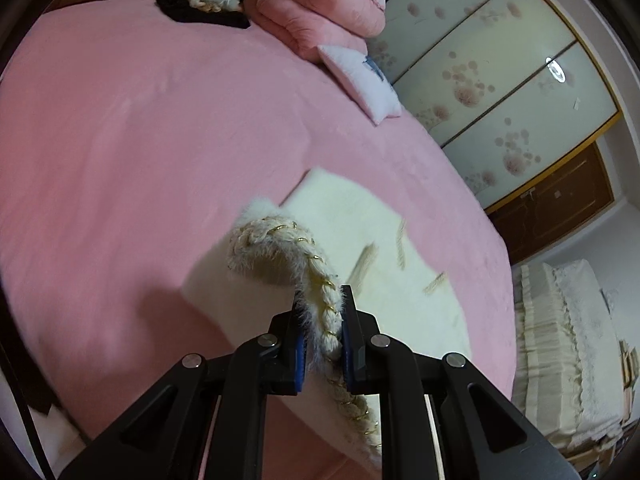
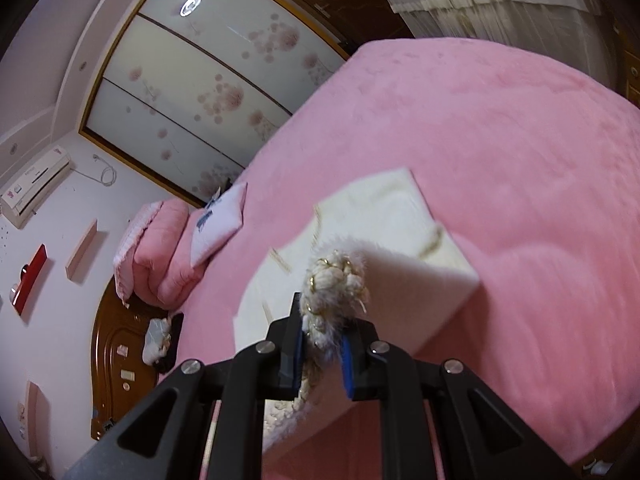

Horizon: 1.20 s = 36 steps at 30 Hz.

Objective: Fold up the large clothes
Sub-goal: 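Lift the held hem and carry it over toward the collar with both grippers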

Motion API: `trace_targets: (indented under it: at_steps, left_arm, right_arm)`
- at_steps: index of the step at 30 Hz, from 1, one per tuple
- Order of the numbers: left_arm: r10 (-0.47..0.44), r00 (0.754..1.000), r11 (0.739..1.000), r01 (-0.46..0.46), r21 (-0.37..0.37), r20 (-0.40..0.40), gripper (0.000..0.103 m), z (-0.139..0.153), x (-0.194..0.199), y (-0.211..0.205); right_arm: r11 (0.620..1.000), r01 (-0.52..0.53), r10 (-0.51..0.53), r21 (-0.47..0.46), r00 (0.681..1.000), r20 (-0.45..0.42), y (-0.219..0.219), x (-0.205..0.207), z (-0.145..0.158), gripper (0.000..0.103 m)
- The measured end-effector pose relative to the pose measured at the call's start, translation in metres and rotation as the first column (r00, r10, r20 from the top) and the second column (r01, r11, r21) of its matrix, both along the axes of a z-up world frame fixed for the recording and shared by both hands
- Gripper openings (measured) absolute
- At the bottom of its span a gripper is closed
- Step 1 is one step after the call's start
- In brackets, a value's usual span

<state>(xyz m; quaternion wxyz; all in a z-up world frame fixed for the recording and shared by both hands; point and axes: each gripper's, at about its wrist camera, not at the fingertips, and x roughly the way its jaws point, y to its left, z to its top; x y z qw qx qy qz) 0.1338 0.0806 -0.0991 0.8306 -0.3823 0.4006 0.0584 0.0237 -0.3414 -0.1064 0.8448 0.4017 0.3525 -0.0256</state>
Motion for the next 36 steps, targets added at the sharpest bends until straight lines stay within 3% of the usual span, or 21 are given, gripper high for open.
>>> trace_targets:
  at_steps: [8, 15, 20, 23, 27, 30, 31, 32, 34, 36]
  left_arm:
    - [-0.064, 0.997, 0.998, 0.064, 0.015, 0.04, 0.011, 0.033, 0.111, -0.019]
    - [-0.126, 0.992, 0.989, 0.124, 0.085, 0.024, 0.011, 0.04, 0.208, -0.043]
    - [-0.151, 0.988, 0.978, 0.153, 0.14, -0.025, 0.011, 0.021, 0.273, -0.057]
    - [-0.171, 0.98, 0.967, 0.187, 0.172, -0.107, 0.011, -0.004, 0.305, -0.072]
    - [-0.165, 0.972, 0.959, 0.198, 0.204, -0.168, 0.013, -0.026, 0.325, -0.085]
    - [-0.16, 0.964, 0.951, 0.208, 0.228, -0.212, 0.023, -0.038, 0.337, -0.09]
    - [-0.154, 0.961, 0.949, 0.209, 0.238, -0.228, 0.031, -0.041, 0.338, -0.089]
    - [-0.146, 0.957, 0.944, 0.211, 0.255, -0.252, 0.049, -0.044, 0.341, -0.089]
    - [-0.111, 0.958, 0.932, 0.192, 0.308, -0.263, 0.074, -0.044, 0.339, -0.088]
    - [-0.088, 0.967, 0.928, 0.166, 0.333, -0.238, 0.076, -0.04, 0.334, -0.084]
  right_arm:
    - [0.997, 0.063, -0.061, -0.04, 0.997, 0.045, -0.012, 0.069, 0.018, 0.014]
    - [0.991, 0.116, -0.115, -0.062, 0.993, 0.028, -0.03, 0.134, 0.008, 0.014]
    - [0.991, 0.094, -0.093, -0.098, 0.996, 0.008, -0.037, 0.181, -0.008, 0.014]
    - [0.984, 0.068, -0.079, -0.163, 0.995, -0.066, -0.036, 0.213, -0.03, 0.014]
    - [0.985, 0.064, -0.088, -0.162, 0.985, -0.148, -0.043, 0.243, -0.059, 0.014]
    - [0.986, 0.062, -0.088, -0.157, 0.983, -0.163, -0.049, 0.258, -0.073, 0.019]
    - [0.986, 0.056, -0.083, -0.156, 0.981, -0.173, -0.048, 0.261, -0.077, 0.021]
    - [0.986, 0.048, -0.078, -0.158, 0.978, -0.192, -0.049, 0.266, -0.083, 0.022]
    - [0.987, 0.034, -0.069, -0.155, 0.972, -0.226, -0.047, 0.273, -0.09, 0.024]
    - [0.989, 0.016, -0.05, -0.148, 0.973, -0.227, -0.045, 0.277, -0.093, 0.028]
